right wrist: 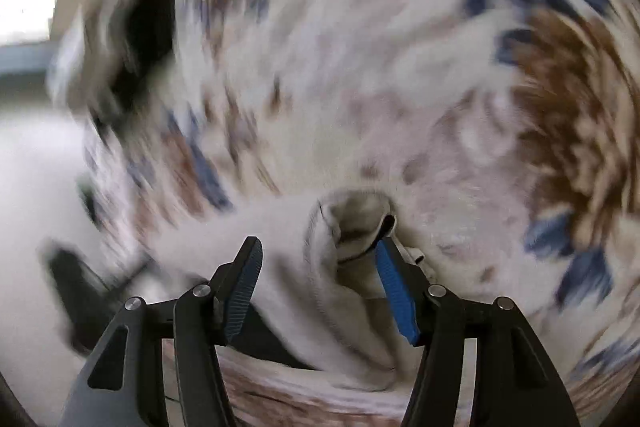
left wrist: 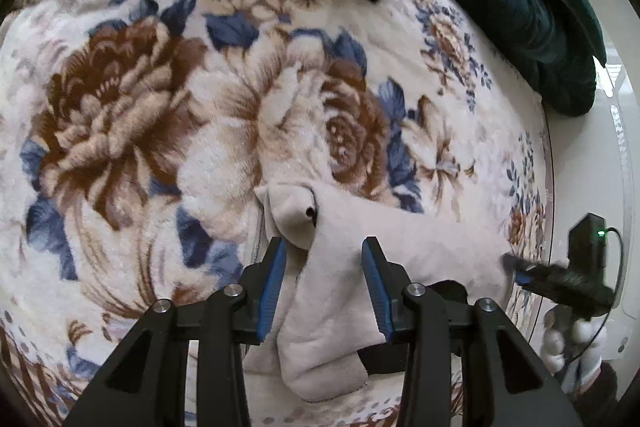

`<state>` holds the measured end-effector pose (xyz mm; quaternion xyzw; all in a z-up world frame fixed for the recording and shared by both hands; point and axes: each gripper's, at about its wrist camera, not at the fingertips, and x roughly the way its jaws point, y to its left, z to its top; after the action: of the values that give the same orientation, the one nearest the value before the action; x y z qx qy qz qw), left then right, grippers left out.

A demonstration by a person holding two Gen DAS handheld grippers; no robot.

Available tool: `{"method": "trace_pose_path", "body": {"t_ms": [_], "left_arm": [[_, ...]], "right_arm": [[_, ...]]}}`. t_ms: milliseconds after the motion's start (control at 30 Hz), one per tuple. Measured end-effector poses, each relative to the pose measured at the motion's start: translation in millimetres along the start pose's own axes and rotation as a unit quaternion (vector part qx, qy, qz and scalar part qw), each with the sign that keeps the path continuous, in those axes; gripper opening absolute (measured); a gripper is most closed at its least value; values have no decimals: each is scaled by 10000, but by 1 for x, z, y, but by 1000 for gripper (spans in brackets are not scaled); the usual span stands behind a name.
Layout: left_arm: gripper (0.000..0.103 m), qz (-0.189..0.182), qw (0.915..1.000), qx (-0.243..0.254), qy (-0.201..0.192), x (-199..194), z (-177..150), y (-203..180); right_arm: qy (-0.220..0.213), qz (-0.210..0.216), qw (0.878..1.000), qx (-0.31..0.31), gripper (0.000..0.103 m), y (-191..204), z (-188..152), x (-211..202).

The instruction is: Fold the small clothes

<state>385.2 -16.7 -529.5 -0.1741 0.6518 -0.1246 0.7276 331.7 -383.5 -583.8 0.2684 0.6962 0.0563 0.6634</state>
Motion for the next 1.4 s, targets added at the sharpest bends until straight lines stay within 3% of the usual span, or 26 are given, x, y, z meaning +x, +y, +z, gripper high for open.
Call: {"method": "trace_pose_path", "body": {"t_ms": [33, 67, 100, 133, 167, 233, 267, 300, 333, 367, 467, 533, 567, 600, 633, 667, 833, 933, 967, 1000, 1067, 1100, 1200, 1400], "left_arm": [[37, 9, 10000, -3, 24, 2, -1, 0], [37, -4, 10000, 4, 21, 2, -2, 0], [37, 2, 10000, 20, 14, 1, -3, 0], [37, 15, 10000, 34, 6, 1, -3, 0], [37, 4, 10000, 40, -3, 0, -3, 0], [37, -9, 10000, 33, 13, 1, -4, 1], [37, -16, 10000, 27, 22, 2, -4, 2], [37, -46, 10000, 21, 40, 3, -4, 3], [37, -53, 10000, 2, 68, 4, -4, 4], [37, -72, 9999, -20, 69, 3, -4, 4], [37, -90, 9999, 45, 8, -3, -3, 2], [37, -184, 9998, 84, -87, -10, -2, 1], [37, -224, 9996, 96, -127, -12, -1, 1], [45, -290, 9993, 118, -200, -13, 1, 1], [55, -327, 9991, 148, -236, -12, 2, 1], [74, -342, 9989, 185, -266, -9, 3, 1], [77, -350, 9991, -75, 229, 46, 11, 18], [77, -690, 9967, -436, -5, 45, 12, 26], [75, -787, 9957, -491, -81, 43, 12, 26], [60, -974, 9937, -523, -200, 41, 11, 24], [31, -903, 9943, -419, -382, 36, 9, 18], [26, -943, 9937, -396, -452, 34, 8, 17], [21, -984, 9922, -410, -641, 22, 7, 15], [19, -802, 9922, -106, -946, -28, 4, 1]], "right_arm": [[47, -86, 9999, -45, 43, 1, -3, 5], [47, 135, 9998, 102, 29, 0, -5, 4], [47, 496, 9981, 350, 21, -7, -6, 1], [49, 893, 9941, 619, 20, -14, -6, 0], [83, 1806, 9755, 1257, 19, -32, -7, -3], [67, 2694, 9390, 2136, 18, -63, -13, 0], [142, 3103, 9150, 2576, 19, -80, -17, 7], [276, 3242, 8934, 3097, 20, -102, -22, 19], [247, 2961, 8981, 3241, 23, -110, -24, 21], [103, 2513, 9185, 3050, 28, -116, -24, 14], [-169, 1754, 9598, 2187, 48, -95, -19, -14], [-454, 1384, 9742, 1726, 59, -80, -19, -32], [-559, 1211, 9799, 1484, 71, -74, -19, -40], [-588, 1156, 9834, 1266, 85, -68, -17, -41], [-547, 1184, 9849, 1142, 91, -68, -16, -35], [-391, 1203, 9865, 1038, 95, -68, -14, -26], [-26, 1363, 9846, 1094, 95, -80, -11, 15], [-37, 1696, 9794, 1093, 93, -80, -9, 18], [-43, 1780, 9782, 1069, 86, -78, -7, 21], [-43, 1825, 9774, 1069, 71, -78, -7, 22], [-77, 1898, 9752, 1133, 55, -74, -4, 25], [-124, 1946, 9737, 1176, 47, -74, -4, 25], [-247, 1975, 9728, 1188, 40, -67, -7, 17], [-449, 1932, 9767, 826, 37, -33, -16, -26]]}}
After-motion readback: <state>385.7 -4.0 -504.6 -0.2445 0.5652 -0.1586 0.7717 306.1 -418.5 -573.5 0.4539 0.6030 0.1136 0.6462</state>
